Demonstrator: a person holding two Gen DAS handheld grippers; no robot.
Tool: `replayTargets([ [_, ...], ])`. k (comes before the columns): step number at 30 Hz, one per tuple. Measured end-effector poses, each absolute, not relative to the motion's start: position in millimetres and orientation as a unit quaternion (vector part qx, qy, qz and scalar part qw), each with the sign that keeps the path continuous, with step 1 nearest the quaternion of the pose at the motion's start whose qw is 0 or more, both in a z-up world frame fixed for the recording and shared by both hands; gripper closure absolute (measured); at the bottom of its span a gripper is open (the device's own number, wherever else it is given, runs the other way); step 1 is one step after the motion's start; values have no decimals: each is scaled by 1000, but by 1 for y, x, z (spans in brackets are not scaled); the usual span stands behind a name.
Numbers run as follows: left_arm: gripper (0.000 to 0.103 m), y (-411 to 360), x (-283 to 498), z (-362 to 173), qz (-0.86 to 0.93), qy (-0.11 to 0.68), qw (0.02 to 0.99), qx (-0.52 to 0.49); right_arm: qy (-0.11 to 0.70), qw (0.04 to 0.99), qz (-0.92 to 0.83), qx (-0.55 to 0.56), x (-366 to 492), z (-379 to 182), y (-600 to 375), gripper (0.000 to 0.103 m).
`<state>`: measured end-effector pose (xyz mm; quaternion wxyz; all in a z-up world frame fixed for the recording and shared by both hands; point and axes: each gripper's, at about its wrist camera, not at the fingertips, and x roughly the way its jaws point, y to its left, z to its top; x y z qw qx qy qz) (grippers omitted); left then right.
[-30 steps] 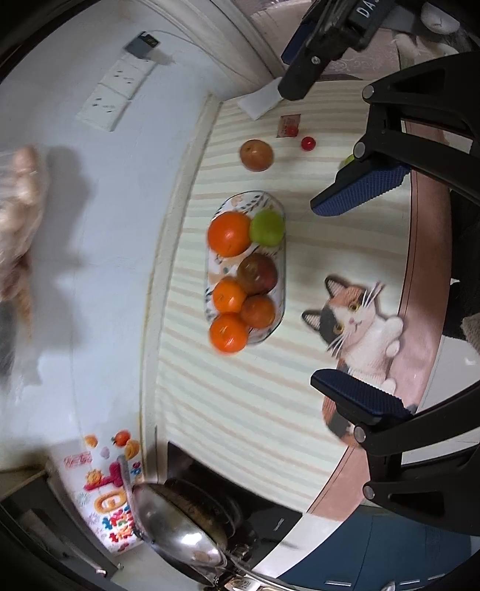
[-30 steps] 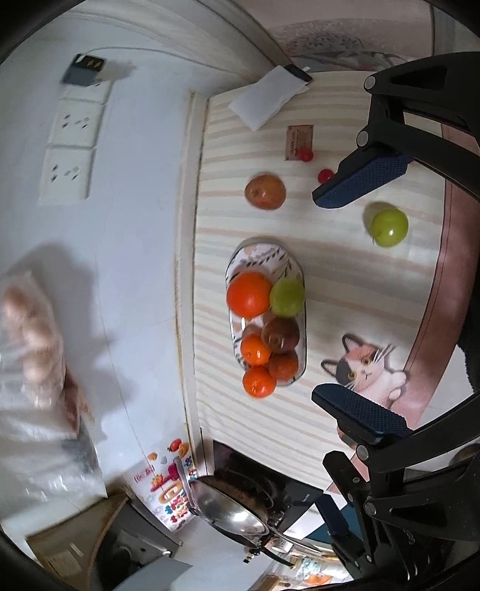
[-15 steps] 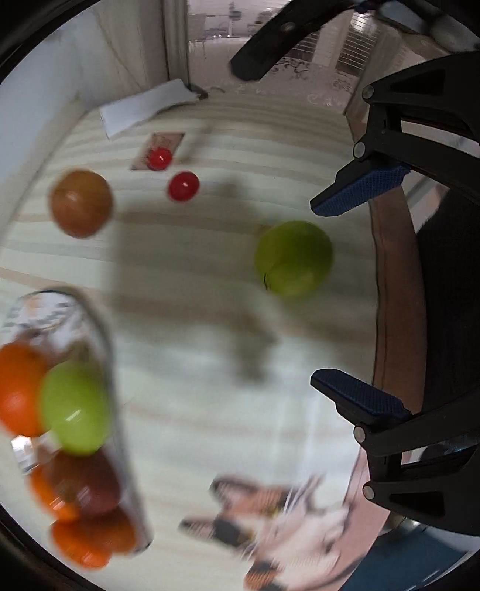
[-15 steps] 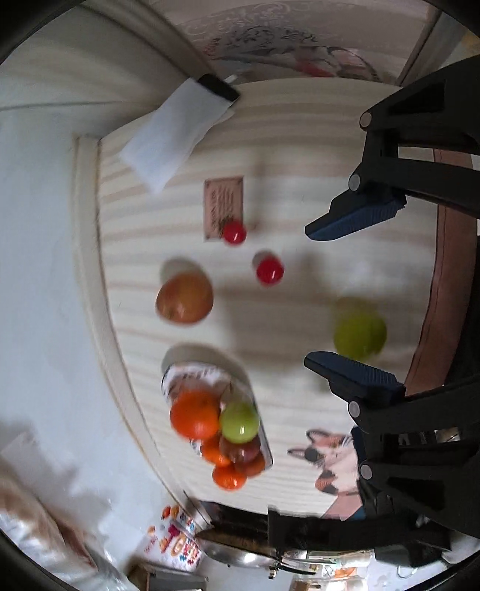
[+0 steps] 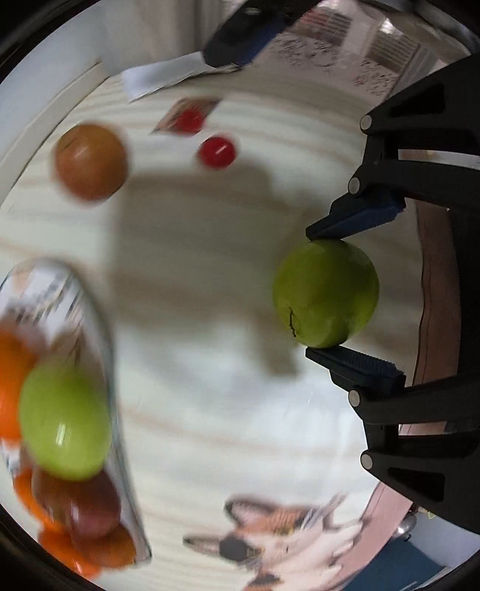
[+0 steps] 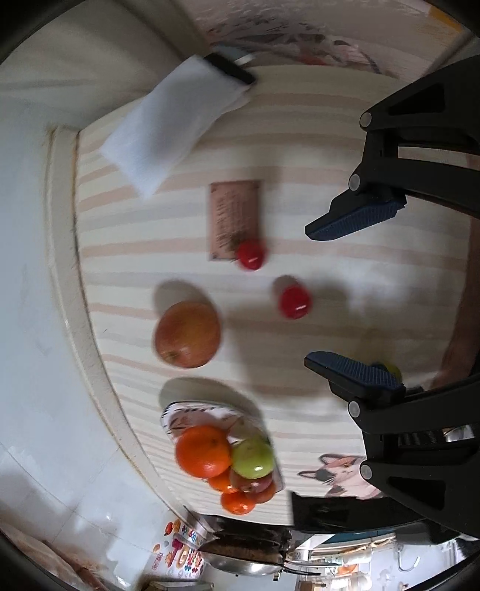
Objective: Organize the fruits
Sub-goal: 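Grasp the green apple with the left tool while the right grasps the red apple, then carry the green apple and red apple to the plate with both tools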
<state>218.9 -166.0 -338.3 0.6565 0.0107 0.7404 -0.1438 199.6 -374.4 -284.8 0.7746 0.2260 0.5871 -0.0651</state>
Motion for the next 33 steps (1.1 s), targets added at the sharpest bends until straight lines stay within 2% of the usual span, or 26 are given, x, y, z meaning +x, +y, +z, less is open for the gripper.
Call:
replayTargets([
  [1,49,-158,224,-336,-132,737,662,12,587,775,-61,225,212,-286,-374,36],
  [3,49,-140,235,-332,-106,730,675,4,585,778,-57,221,241,-290,-374,29],
  [5,49,-126,243,-329,-89,728,680,-1,589,778,-53,213,270,-297,-372,28],
  [11,49,-104,252,-331,-61,729,682,-24,629,759,-50,159,332,-330,-354,28],
  [14,49,-99,256,-338,-59,736,674,-31,637,758,-56,129,341,-341,-346,36],
  [21,49,-100,265,-342,-70,734,675,-23,647,754,-12,114,326,-341,-320,37],
  [25,49,-115,266,-337,-79,731,678,-10,662,741,37,108,296,-340,-283,37],
  [33,49,-96,242,-330,-80,732,677,5,682,720,84,98,238,-352,-230,37],
])
